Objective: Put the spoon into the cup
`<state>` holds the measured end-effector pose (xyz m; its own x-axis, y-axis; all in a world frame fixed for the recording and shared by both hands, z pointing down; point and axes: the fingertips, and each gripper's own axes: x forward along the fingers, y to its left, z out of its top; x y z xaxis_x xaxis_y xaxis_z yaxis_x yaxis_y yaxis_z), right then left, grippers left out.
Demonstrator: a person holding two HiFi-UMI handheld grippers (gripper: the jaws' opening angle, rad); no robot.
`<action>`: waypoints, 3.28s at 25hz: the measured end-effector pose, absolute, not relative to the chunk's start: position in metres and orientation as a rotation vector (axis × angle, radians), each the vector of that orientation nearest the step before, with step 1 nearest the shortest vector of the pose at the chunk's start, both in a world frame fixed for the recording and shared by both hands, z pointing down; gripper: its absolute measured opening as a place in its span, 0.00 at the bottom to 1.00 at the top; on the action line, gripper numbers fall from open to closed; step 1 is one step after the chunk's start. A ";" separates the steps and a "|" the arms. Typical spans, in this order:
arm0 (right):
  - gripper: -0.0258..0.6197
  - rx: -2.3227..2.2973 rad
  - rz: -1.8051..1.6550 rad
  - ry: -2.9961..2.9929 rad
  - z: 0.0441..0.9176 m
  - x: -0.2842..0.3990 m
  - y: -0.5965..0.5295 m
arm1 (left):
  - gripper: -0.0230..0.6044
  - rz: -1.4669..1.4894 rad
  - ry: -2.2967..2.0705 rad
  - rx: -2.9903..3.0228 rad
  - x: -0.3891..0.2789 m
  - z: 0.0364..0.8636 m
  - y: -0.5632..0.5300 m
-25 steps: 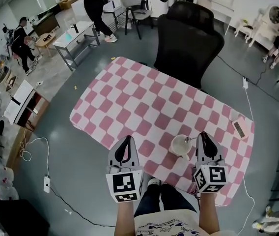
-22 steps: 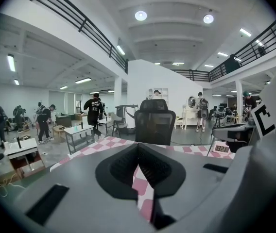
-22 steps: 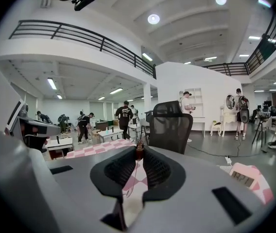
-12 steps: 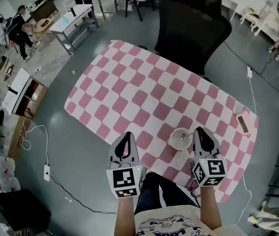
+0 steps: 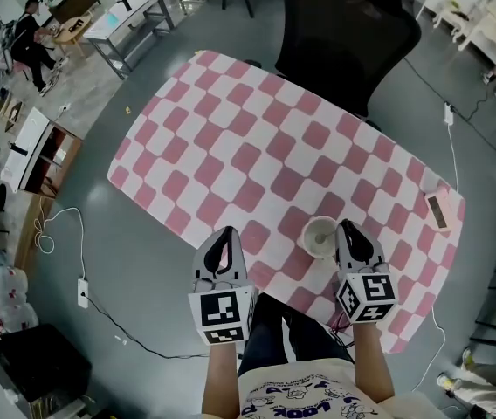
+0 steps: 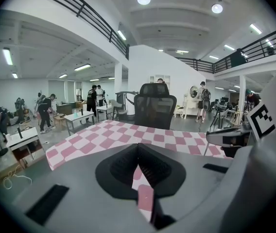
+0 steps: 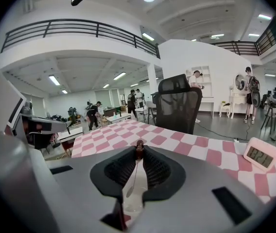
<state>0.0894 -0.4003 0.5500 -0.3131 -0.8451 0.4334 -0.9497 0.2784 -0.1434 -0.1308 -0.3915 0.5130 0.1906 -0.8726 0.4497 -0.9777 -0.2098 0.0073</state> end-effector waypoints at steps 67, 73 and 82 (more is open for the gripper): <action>0.23 1.766 0.190 -2.331 0.466 0.104 -0.400 | 0.05 0.392 -1.842 2.213 -0.138 0.459 -0.377; 0.14 1.835 0.074 -2.372 0.418 0.107 -0.391 | 0.05 0.319 -1.900 2.247 -0.137 0.421 -0.367; 0.09 1.890 -0.015 -2.414 0.365 0.107 -0.369 | 0.05 0.239 -1.958 2.308 -0.136 0.370 -0.351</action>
<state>0.1073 -0.3693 0.3654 -0.2384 -0.9697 0.0533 -0.9690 0.2412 0.0543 -0.1359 -0.3507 0.3702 0.1583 -0.9695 0.1870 -0.9860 -0.1651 -0.0215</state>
